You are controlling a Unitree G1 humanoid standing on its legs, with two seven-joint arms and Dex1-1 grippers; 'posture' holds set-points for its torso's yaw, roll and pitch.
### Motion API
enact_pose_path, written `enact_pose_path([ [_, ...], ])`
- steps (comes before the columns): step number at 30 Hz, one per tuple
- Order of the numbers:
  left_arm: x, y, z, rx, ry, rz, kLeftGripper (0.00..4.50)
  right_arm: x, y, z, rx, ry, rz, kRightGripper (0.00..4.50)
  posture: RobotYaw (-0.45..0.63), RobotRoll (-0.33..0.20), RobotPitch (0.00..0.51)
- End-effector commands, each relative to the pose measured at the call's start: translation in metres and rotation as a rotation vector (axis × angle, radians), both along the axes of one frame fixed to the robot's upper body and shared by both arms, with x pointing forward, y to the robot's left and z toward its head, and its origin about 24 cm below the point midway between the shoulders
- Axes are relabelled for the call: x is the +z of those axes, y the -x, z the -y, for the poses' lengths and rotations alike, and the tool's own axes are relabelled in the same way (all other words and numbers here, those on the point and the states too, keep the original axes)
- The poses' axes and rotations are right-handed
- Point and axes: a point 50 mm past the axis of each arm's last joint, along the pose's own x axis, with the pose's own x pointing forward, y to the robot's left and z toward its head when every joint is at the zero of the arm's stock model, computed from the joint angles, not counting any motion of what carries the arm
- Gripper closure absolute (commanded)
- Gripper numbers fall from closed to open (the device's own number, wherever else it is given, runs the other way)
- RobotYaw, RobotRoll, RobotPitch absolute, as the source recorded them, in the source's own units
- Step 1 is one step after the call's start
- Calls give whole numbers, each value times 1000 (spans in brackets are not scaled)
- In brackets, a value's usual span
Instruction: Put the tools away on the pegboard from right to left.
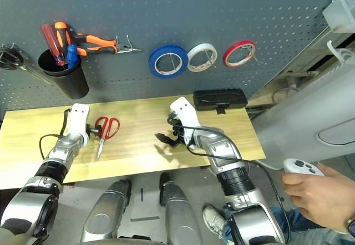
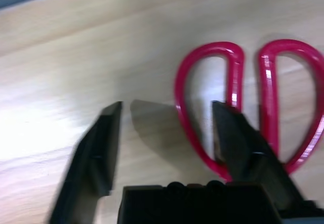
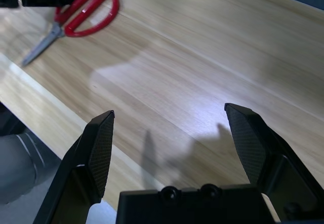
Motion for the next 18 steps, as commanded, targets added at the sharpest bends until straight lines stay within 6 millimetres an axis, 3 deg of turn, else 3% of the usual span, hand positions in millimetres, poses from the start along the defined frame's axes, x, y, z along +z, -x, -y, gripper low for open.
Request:
enact_pose_path([
  [1,-35,31,9,-10,75,-241,2063,1,2,-5,20,-12,-9,0,106,0,300],
  [8,-29,34,12,-6,121,-230,4472,4,-3,-10,33,-31,16,0,125,0,291],
  [12,-15,33,13,-11,119,-123,4472,7,-8,-12,40,-31,36,0,140,0,281],
  [18,22,40,6,-56,100,211,4472,12,-13,-15,65,-38,60,0,159,0,272],
])
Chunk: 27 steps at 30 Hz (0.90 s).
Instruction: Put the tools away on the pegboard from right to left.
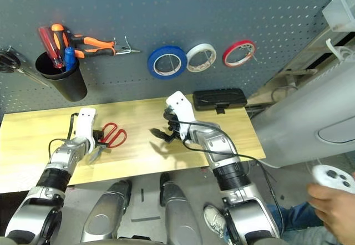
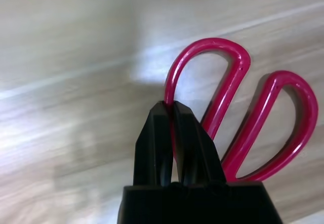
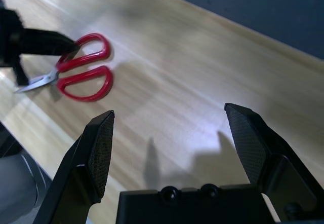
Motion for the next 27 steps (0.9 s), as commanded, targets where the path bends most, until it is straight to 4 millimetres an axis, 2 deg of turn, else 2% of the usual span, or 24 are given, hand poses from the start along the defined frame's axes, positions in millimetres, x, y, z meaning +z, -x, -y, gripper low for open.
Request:
enact_pose_path([
  [1,17,11,-6,-5,3,138,4472,-4,2,-3,31,-3,-11,0,162,0,270],
  [3,23,17,-9,-4,5,176,4472,-2,1,-4,42,-9,-5,0,166,0,268],
  [8,49,35,-22,-5,-3,404,4472,11,2,-18,136,-64,52,0,185,0,262],
  [11,50,43,-25,-22,1,436,4472,16,3,-24,178,-81,77,0,185,0,261],
  [14,49,56,-32,-71,-95,510,4472,25,3,-31,220,-88,109,0,187,0,259],
  [20,50,74,-50,-1,-109,651,4472,40,4,-42,284,-112,151,0,187,0,254],
  [23,65,76,-58,36,-126,772,4472,45,5,-46,311,-121,170,0,191,0,257],
  [27,99,78,-73,161,-182,988,4472,48,5,-50,328,-132,189,0,192,0,258],
])
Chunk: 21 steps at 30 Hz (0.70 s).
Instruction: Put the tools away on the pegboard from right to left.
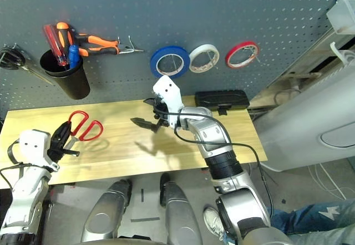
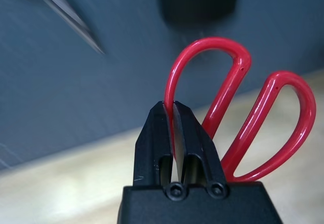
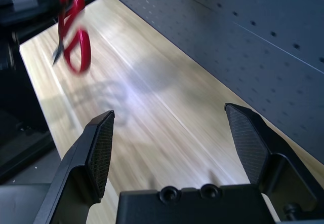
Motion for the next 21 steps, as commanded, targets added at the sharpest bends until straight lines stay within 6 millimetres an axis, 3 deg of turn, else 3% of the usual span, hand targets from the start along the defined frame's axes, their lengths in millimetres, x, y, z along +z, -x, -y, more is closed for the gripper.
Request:
enact_pose_path([
  [1,24,5,-14,102,-7,159,4472,4,3,-8,42,-12,21,0,193,0,259],
  [10,62,3,-42,249,-11,329,4472,7,0,-10,49,-18,35,0,195,0,258],
  [21,75,-10,-52,290,42,358,4472,6,-1,-11,44,-17,33,0,197,0,257],
])
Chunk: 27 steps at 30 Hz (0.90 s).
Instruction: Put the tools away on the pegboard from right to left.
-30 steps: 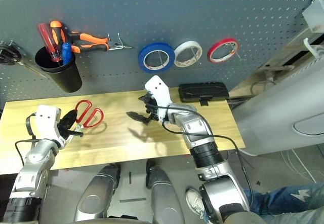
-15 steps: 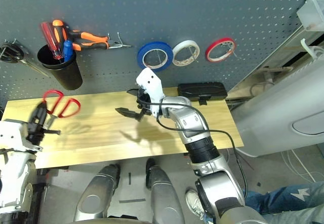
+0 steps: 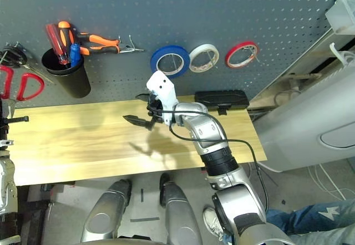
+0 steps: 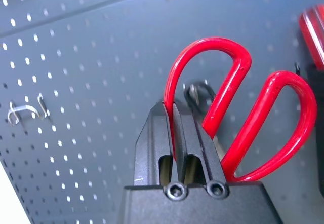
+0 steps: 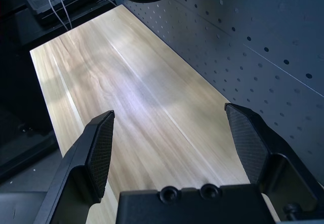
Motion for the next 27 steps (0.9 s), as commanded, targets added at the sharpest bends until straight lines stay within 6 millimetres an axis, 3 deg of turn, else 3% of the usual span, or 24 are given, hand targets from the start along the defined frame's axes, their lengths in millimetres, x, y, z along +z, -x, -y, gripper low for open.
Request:
enact_pose_path([
  [1,-7,-1,-7,30,40,-40,4472,-2,1,-3,17,-3,-5,0,192,0,257],
  [14,-21,-25,-14,78,154,-194,4472,-2,1,-2,-5,-6,-7,0,182,0,257],
  [18,-29,-37,-9,38,105,-285,4472,-6,0,2,-36,-6,-14,0,184,0,259],
  [22,-43,-45,8,-58,23,-366,3373,-23,-4,15,-185,-9,-39,0,176,0,262],
  [27,-69,-49,36,-180,-2,-485,1644,-46,-9,34,-421,-45,-88,0,147,0,274],
])
